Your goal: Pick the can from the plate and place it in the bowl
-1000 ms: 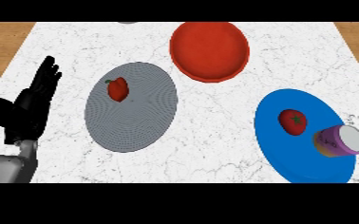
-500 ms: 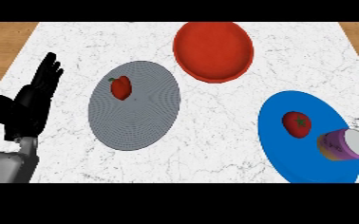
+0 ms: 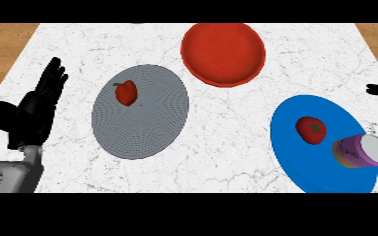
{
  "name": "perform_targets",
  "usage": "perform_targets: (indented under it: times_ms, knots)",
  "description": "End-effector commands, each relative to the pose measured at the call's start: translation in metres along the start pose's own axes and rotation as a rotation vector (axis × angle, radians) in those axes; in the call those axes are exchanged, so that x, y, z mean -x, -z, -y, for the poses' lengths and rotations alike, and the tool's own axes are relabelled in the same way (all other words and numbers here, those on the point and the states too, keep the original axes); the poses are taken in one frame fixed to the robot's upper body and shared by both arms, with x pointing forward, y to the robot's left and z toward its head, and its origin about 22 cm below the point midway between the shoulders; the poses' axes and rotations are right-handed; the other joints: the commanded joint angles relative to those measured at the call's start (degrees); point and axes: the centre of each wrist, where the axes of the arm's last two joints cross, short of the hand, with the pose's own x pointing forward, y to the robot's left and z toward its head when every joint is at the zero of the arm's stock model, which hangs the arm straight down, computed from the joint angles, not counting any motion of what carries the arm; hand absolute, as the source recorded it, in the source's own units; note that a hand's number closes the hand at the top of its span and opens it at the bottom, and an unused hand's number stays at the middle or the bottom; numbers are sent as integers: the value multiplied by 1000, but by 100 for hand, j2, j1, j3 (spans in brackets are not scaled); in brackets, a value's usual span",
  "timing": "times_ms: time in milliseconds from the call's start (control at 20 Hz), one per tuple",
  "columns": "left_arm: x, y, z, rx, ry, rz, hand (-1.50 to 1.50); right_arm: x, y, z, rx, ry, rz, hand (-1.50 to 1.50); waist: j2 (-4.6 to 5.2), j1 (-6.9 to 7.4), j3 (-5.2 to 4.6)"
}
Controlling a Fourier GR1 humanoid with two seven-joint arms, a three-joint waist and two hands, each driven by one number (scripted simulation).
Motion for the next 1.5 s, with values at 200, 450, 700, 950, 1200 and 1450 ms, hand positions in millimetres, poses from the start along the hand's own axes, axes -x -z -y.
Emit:
perform_targets:
  times_ms: [200, 450, 700, 950, 1200, 1450]
  knots:
    - [7, -5, -7, -11, -7, -10, 0, -4, 42, -26, -122, -83, -54, -150, -16, -51, 1]
    - [8, 9, -10, -22, 0, -11, 0, -1, 39, -33, 62, -164, 9, -150, -18, -126, 1]
    - [0, -11, 11, -31, -11, -16, 0, -9, 43, -45, 47, -153, 3, -150, -30, -112, 1]
    - [2, -13, -7, -18, 9, -1, 0, 3, 55, -80, -42, -125, -16, -150, -25, -104, 1]
    - [-9, 0, -8, -12, -9, -24, 0, -1, 59, -85, -50, -148, -27, -150, -25, -109, 1]
    - [-18, 3, 3, -9, -11, -15, 0, 7, 52, -66, -2, -132, -24, -150, -24, -109, 1]
